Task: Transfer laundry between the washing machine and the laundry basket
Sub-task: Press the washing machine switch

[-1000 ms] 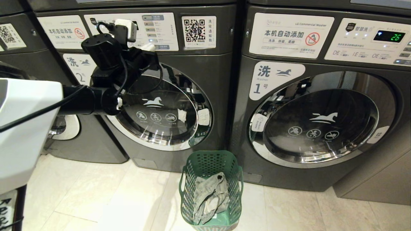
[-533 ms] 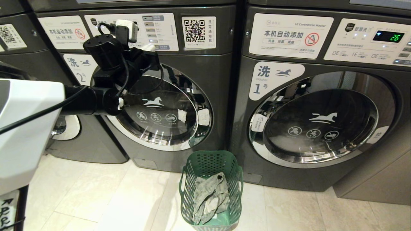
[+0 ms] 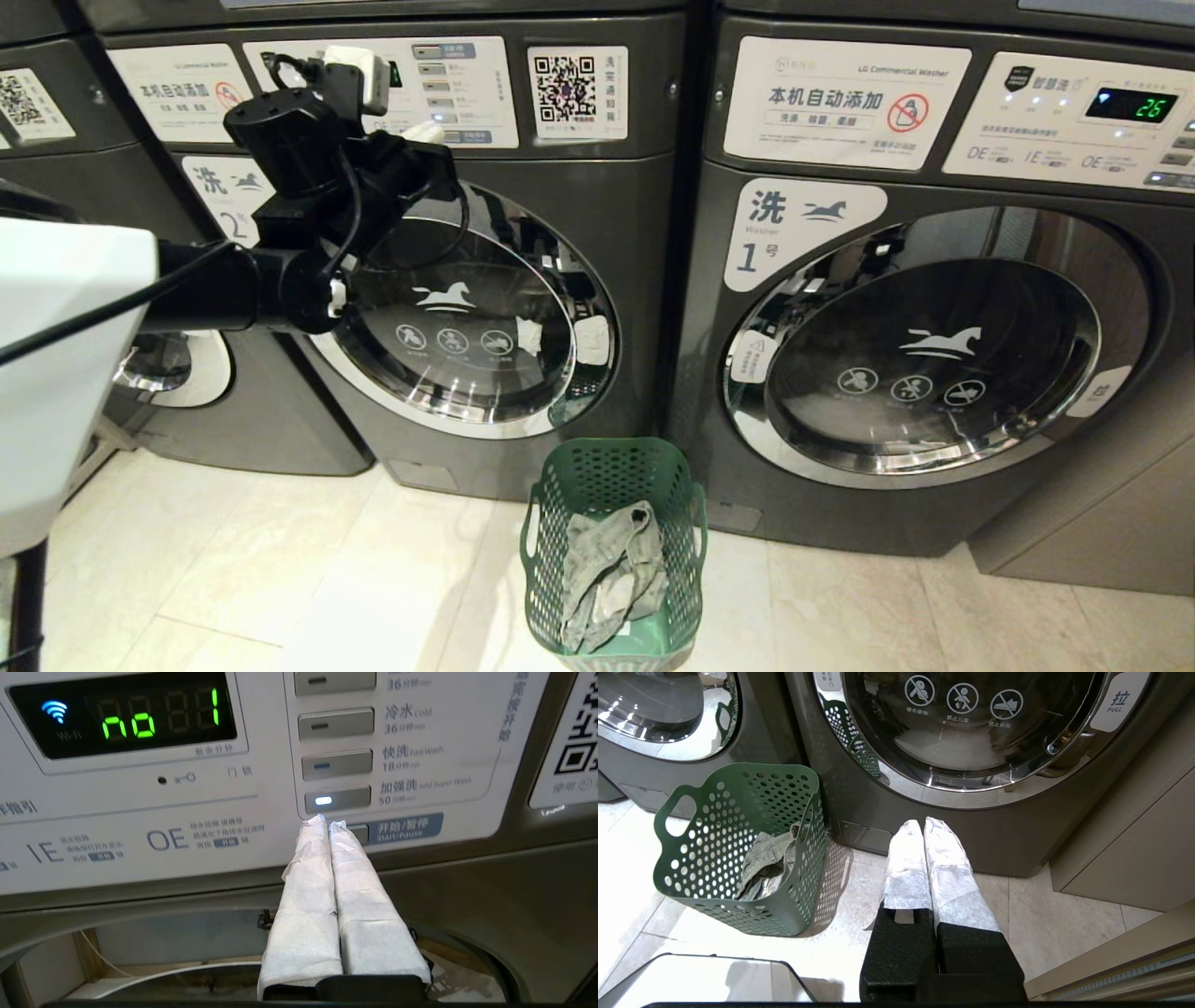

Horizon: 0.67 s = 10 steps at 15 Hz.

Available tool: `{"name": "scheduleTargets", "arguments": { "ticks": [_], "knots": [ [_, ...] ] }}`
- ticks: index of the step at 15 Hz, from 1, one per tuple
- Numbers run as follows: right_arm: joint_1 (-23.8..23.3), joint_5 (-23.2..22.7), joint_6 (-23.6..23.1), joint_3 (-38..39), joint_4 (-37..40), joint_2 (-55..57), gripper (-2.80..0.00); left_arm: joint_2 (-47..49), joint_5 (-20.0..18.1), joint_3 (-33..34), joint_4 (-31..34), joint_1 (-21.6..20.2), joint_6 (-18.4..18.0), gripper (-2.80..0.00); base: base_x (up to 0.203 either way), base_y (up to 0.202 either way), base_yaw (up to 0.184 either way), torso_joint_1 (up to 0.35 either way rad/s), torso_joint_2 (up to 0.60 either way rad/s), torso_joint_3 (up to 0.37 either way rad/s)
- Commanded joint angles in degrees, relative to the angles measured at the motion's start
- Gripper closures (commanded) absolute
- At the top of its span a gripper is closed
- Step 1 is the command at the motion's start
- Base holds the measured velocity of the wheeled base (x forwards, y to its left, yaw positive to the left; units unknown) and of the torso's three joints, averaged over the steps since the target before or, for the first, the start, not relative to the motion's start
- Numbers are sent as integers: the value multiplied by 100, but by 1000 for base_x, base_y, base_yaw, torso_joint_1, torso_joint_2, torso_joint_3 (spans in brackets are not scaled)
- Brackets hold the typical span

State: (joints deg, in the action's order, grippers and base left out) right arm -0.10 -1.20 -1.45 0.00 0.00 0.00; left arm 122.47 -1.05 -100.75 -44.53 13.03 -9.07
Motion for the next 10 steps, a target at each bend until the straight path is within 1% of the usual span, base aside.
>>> {"name": "scheduleTargets", "arguments": {
  "ticks": [1,4,10],
  "knots": [
    [1,-3,-4,0,0,0,0,-342,5,399,-72,6,-6,0,0,0,0,0,0,0],
    [1,-3,-4,0,0,0,0,-478,193,635,-82,6,28,0,0,0,0,0,0,0],
    [1,-3,-4,0,0,0,0,-235,193,375,-66,6,37,0,0,0,0,0,0,0]
  ]
}}
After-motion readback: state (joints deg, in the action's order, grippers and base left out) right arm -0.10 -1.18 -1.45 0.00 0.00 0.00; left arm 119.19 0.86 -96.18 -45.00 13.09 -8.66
